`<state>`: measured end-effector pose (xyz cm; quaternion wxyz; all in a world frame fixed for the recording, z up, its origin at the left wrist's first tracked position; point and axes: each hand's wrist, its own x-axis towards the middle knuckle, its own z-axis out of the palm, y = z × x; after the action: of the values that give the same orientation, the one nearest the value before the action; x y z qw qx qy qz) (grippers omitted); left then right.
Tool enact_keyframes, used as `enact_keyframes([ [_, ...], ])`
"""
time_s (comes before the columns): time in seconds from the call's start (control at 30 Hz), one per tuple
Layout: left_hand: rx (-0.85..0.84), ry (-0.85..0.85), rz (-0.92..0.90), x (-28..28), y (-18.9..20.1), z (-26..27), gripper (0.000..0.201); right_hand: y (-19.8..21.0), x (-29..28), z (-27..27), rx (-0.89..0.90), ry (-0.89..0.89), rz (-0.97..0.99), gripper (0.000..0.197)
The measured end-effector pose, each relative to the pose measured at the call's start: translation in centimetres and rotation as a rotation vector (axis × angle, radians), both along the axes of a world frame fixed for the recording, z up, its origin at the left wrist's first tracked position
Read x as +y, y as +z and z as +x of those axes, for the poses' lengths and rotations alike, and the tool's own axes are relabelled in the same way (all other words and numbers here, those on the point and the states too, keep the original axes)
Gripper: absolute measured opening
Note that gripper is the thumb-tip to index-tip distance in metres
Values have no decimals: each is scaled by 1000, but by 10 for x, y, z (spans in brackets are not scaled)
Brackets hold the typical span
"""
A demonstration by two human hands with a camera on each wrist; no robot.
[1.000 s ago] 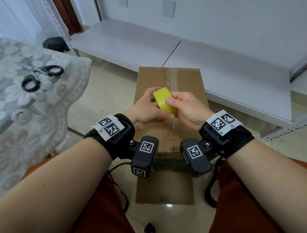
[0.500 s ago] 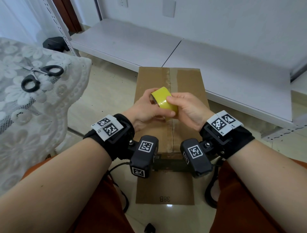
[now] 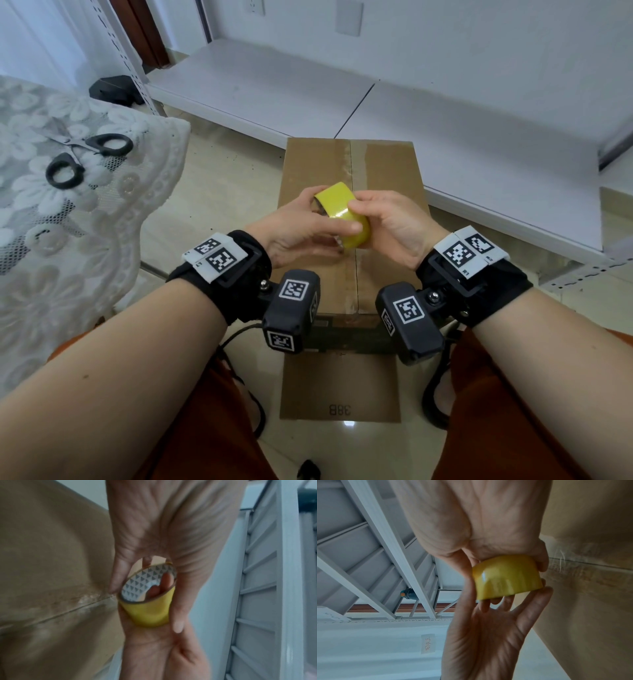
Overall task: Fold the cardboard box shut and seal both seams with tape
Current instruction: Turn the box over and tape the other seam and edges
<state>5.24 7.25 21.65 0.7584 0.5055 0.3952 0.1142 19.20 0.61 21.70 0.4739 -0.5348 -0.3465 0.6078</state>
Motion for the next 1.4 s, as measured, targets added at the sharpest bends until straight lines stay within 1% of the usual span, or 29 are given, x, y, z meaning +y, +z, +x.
enact_keyframes([
  [0.03,-5,-34,-16,2,4,-2,65,0,0,1,-8,-25,-11,26],
  [0.1,30,-41,-7,5,13,-3,25,-2,1,3,-45,-104,-24,24],
  [0.13,72,-12,27,6,16,-4,15,-3,1,4,-78,-144,-25,22],
  [0.17,119,12,81,7,16,-5,15,-4,1,5,-111,-177,-25,22],
  [0.2,150,23,129,9,14,-5,21,-4,2,6,-141,-195,-20,26],
  [0.27,155,-13,184,11,10,-5,44,-6,2,7,-206,-189,3,31],
  [0.3,147,-62,224,10,10,-5,52,-6,1,6,-248,-171,25,33],
  [0.33,148,-123,277,8,10,-5,52,-6,1,5,-293,-150,47,33],
  [0.43,211,-249,451,5,12,-4,27,-7,0,2,-378,-115,63,35],
  [0.47,237,-272,490,5,13,-4,25,-8,0,1,-394,-115,55,35],
  [0.53,276,-316,529,3,13,-4,27,-9,1,0,-434,-133,44,33],
  [0.6,302,-365,611,0,11,-2,32,-8,1,1,-455,-165,48,31],
  [0.7,276,-348,741,-6,10,1,29,-9,3,3,-476,-171,48,31],
  [0.73,254,-330,729,-7,9,1,25,-9,3,3,-474,-170,41,31],
  [0.8,227,-249,634,-5,6,3,15,-8,5,2,-445,-202,26,30],
  [0.87,230,-95,530,-2,1,5,19,-5,6,1,-447,-240,26,28],
  [0.93,240,27,466,1,-4,6,23,-3,6,1,-556,-211,57,27],
  [1.03,206,144,352,3,-6,7,18,-4,3,-2,-702,-122,118,28],
  [1.1,180,191,297,2,-8,8,18,-4,2,-3,-710,-101,136,30],
  [1.2,136,235,257,-1,-11,9,22,-1,0,-2,-645,-114,157,26],
  [1.3,124,239,231,-4,-13,10,30,-1,-2,-2,-642,-180,170,19],
  [1.4,101,265,180,-9,-11,13,34,-5,-1,0,-680,-250,168,11],
])
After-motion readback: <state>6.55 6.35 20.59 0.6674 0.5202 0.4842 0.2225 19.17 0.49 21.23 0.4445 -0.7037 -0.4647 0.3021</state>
